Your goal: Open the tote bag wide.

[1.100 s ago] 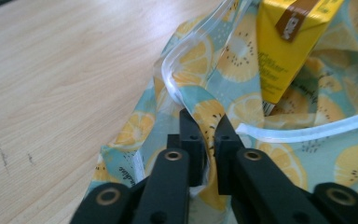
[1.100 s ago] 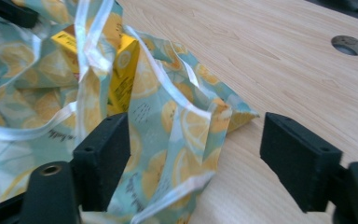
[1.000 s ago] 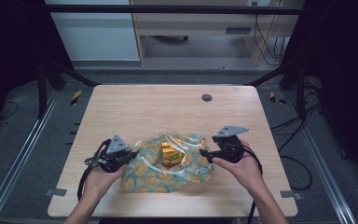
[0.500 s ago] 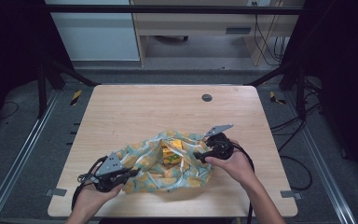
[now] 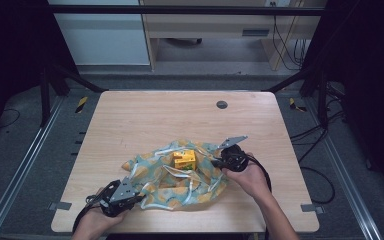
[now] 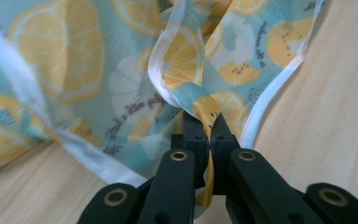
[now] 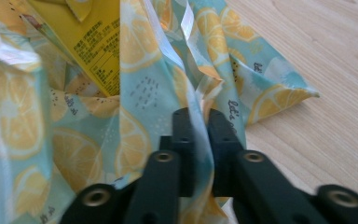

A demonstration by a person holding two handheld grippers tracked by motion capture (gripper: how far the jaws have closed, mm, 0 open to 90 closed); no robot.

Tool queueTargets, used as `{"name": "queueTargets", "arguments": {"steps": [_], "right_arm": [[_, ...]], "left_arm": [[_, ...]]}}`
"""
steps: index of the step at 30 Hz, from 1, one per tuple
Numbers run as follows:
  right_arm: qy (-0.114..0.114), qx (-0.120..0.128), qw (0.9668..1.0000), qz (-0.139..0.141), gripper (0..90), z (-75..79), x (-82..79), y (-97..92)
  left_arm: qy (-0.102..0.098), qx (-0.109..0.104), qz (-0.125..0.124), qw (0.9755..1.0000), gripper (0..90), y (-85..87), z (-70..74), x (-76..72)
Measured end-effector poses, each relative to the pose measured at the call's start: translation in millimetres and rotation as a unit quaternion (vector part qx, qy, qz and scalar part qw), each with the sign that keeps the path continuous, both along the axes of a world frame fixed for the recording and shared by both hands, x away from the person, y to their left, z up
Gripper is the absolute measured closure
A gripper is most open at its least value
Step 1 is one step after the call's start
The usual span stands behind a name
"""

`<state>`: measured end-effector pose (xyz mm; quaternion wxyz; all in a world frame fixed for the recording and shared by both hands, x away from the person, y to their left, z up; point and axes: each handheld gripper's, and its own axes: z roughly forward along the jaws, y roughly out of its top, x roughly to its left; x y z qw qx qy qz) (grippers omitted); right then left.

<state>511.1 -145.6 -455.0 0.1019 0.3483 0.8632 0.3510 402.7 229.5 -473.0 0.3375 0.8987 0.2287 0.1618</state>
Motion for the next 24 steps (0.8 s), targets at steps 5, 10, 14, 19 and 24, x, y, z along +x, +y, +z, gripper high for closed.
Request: {"name": "queueTargets", "arguments": {"steps": [5, 10, 14, 19, 24], "right_arm": [[-0.018, 0.011, 0.9994, -0.026, 89.7, -3.9, 4.3, -5.9], [-0.011, 0.026, 0.9980, -0.056, 89.7, -13.1, 8.6, -13.2], [-0.009, 0.008, 0.9976, -0.068, 89.8, -17.3, 11.6, -12.2], [-0.006, -0.005, 0.9976, -0.069, 89.9, -21.0, 11.6, -11.5], [-0.003, -0.010, 0.9976, -0.069, 90.0, -24.8, 13.0, -11.0]], "left_arm": [[0.002, 0.015, 0.028, 0.9995, 89.7, 10.4, -4.0, 5.1], [0.007, 0.024, 0.060, 0.9979, 89.7, 18.8, -7.4, 9.1], [0.006, 0.036, 0.069, 0.9970, 89.6, 19.2, -8.3, 10.4], [0.010, 0.037, 0.077, 0.9963, 89.7, 22.9, -8.8, 11.8], [0.010, 0.039, 0.078, 0.9962, 89.7, 23.2, -9.5, 13.1]]}}
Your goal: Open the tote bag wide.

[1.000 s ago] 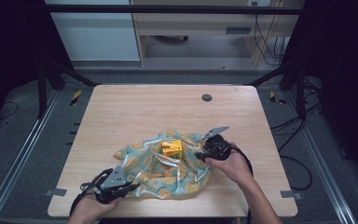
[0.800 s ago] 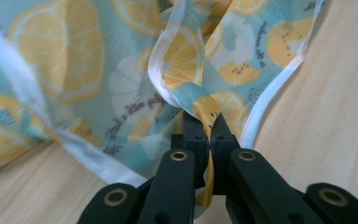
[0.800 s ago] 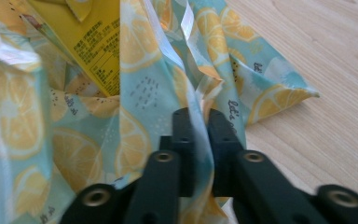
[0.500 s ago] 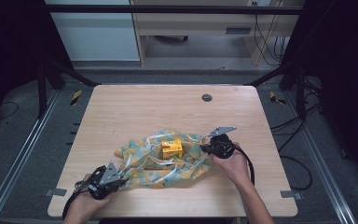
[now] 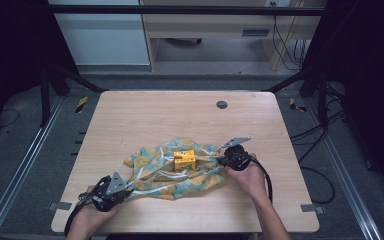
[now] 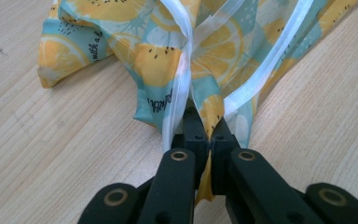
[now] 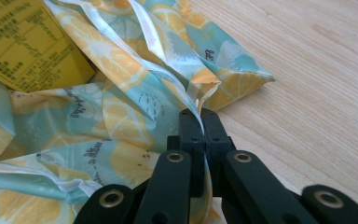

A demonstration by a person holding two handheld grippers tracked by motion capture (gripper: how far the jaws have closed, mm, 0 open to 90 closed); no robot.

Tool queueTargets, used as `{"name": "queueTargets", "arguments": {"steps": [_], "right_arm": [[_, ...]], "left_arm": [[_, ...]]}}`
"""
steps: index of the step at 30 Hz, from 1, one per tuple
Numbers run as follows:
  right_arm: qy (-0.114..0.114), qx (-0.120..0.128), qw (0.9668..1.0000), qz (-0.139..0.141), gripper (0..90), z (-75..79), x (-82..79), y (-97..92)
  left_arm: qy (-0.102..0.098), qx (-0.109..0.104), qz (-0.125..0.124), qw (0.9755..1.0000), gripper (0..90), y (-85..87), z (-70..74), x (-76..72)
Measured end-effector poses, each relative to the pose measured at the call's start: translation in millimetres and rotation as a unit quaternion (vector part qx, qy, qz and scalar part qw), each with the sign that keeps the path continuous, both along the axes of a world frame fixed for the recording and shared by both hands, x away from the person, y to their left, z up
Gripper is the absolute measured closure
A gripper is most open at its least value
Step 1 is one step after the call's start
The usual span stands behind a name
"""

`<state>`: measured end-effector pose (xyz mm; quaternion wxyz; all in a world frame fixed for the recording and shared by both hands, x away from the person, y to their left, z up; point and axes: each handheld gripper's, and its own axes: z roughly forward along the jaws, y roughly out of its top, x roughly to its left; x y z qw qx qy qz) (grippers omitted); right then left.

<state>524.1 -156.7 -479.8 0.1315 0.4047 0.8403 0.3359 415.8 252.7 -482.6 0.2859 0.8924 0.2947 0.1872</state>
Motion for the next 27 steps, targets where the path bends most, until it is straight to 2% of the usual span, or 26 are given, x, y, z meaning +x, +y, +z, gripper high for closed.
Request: {"name": "queueTargets", "arguments": {"steps": [13, 27], "right_arm": [[-0.004, -0.020, 0.9998, -0.002, 90.0, -6.9, 1.6, 3.3], [-0.007, -0.027, 0.9996, -0.003, 90.0, -11.6, 7.1, 4.8]], "left_arm": [[0.006, 0.000, 0.002, 1.0000, 89.7, 0.1, -0.6, 0.0], [0.016, -0.004, 0.003, 0.9999, 89.7, 0.3, -1.9, -0.6]]}}
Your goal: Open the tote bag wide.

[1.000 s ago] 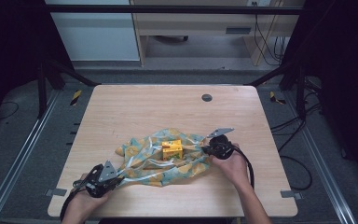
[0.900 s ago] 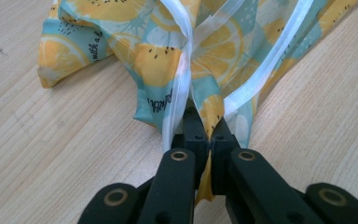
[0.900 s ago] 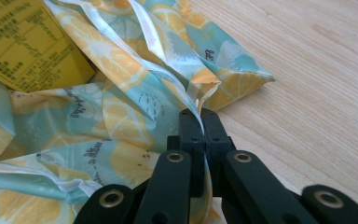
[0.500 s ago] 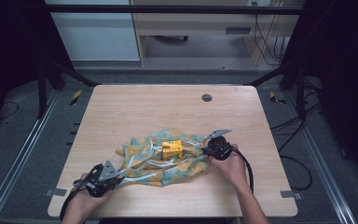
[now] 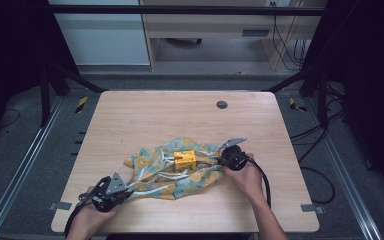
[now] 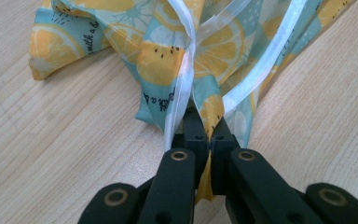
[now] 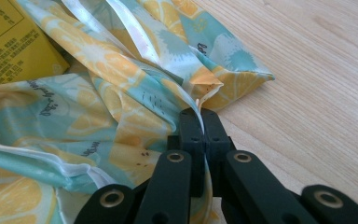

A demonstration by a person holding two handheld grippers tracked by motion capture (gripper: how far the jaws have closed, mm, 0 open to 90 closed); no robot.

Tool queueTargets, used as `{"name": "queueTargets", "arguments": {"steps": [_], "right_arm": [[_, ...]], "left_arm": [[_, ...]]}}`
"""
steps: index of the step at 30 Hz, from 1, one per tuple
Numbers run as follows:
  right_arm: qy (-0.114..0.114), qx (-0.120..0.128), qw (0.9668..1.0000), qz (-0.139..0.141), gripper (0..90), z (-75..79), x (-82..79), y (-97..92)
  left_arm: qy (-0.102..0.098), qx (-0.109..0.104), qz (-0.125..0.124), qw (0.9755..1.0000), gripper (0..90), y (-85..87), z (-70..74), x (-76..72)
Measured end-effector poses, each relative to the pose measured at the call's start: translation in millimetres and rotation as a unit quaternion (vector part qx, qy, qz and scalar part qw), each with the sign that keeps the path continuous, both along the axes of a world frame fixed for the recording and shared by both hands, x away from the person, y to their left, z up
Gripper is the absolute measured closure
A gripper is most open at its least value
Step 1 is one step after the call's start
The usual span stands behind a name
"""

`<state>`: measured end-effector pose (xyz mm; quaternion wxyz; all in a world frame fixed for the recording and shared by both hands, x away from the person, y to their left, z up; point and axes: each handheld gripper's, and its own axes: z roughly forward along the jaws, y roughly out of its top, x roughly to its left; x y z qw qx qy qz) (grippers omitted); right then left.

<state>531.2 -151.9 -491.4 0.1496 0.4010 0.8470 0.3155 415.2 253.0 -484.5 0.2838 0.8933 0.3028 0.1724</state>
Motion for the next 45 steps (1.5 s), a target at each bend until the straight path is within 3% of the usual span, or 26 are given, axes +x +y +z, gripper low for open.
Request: {"name": "queueTargets", "arguments": {"steps": [21, 27, 31, 36, 40, 45], "right_arm": [[-0.017, -0.005, 0.9998, 0.003, 90.0, -1.7, 1.9, 1.7], [-0.019, -0.009, 0.9998, 0.003, 88.8, -1.4, 0.8, 3.1], [-0.038, -0.002, 0.9993, -0.002, 67.4, 4.8, -2.6, -1.3], [-0.070, 0.027, 0.9970, -0.019, 40.6, 24.3, -12.8, -7.9], [-0.092, 0.045, 0.9945, -0.020, 27.7, 43.5, -19.6, -13.0], [-0.118, 0.067, 0.9905, -0.019, 22.4, 68.9, -29.2, -17.0]], "left_arm": [[0.008, -0.005, 0.007, 0.9999, 89.7, 1.3, 0.0, -2.0], [0.002, -0.005, 0.005, 1.0000, 89.3, 1.4, 1.3, -4.3], [-0.023, -0.034, 0.016, 0.9991, 73.3, 3.6, 8.6, -10.5], [-0.047, -0.061, 0.018, 0.9969, 57.7, 4.5, 18.4, -15.7], [-0.065, -0.077, 0.017, 0.9948, 47.0, 4.2, 28.5, -20.7], [-0.090, -0.087, 0.005, 0.9922, 44.2, 0.3, 48.1, -25.1]]}}
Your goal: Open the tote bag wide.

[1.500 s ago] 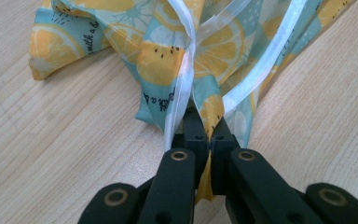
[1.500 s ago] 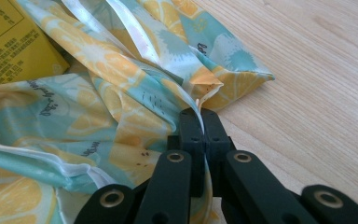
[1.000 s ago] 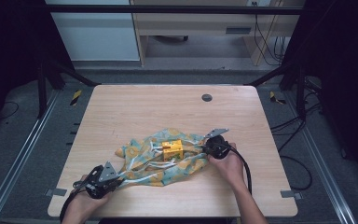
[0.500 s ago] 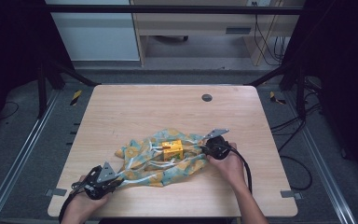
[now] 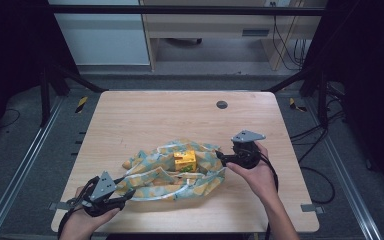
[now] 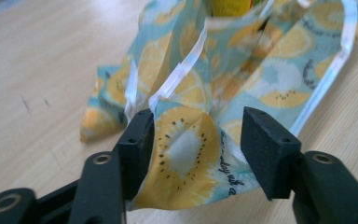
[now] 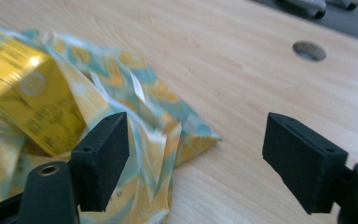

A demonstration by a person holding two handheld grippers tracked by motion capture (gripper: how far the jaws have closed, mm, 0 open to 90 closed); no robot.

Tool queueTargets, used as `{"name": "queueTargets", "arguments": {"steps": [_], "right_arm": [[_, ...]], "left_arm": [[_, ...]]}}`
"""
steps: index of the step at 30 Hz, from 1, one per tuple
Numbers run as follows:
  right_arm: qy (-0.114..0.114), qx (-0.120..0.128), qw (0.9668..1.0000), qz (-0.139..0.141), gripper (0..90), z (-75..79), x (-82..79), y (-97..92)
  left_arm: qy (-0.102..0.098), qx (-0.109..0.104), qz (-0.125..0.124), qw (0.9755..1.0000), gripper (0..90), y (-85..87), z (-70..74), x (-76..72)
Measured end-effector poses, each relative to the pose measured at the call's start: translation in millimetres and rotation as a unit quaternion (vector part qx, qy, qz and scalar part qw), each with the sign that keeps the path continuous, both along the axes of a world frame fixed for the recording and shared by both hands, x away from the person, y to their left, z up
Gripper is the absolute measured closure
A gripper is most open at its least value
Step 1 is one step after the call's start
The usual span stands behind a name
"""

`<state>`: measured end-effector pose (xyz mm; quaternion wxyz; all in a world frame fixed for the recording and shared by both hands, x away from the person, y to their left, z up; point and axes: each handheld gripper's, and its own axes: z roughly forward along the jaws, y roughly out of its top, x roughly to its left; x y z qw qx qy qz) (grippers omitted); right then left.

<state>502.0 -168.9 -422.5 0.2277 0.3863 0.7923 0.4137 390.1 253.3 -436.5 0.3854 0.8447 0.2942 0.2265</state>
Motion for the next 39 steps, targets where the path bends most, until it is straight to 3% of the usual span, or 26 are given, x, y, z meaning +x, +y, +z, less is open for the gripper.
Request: {"name": "queueTargets", "arguments": {"steps": [3, 7, 12, 19, 25, 30, 35, 39], "right_arm": [[-0.001, 0.006, 0.9999, 0.008, 22.7, 10.0, -6.2, 1.6], [-0.006, 0.000, 0.9997, 0.025, 24.4, 17.9, -19.2, 8.5], [-0.005, -0.004, 0.9991, 0.042, 25.7, 20.5, -29.8, 19.4], [0.000, -0.001, 0.9984, 0.057, 25.5, 21.6, -40.6, 27.0], [0.012, 0.000, 0.9975, 0.070, 25.8, 14.3, -52.2, 30.1], [0.027, -0.001, 0.9956, 0.090, 26.6, 4.6, -63.5, 39.7], [0.039, -0.017, 0.9929, 0.111, 26.5, -9.1, -70.7, 53.8], [0.057, -0.036, 0.9901, 0.123, 26.7, -22.4, -74.5, 64.5]], "left_arm": [[-0.006, -0.010, -0.004, 0.9999, 40.2, -5.0, 12.7, 2.0], [-0.016, -0.005, -0.017, 0.9997, 34.0, -13.0, 22.1, 0.4], [-0.013, -0.004, -0.009, 0.9999, 29.6, -16.2, 16.3, 4.1], [-0.003, -0.012, -0.018, 0.9998, 24.1, -22.1, 10.8, 16.0], [0.003, -0.004, -0.029, 0.9996, 19.5, -30.4, 4.0, 21.1], [-0.001, -0.017, -0.029, 0.9995, 14.8, -37.5, -0.1, 27.6], [-0.022, -0.029, -0.029, 0.9989, 10.2, -41.3, 9.4, 29.6], [-0.027, -0.038, -0.032, 0.9984, 9.0, -40.1, 16.8, 29.3]]}}
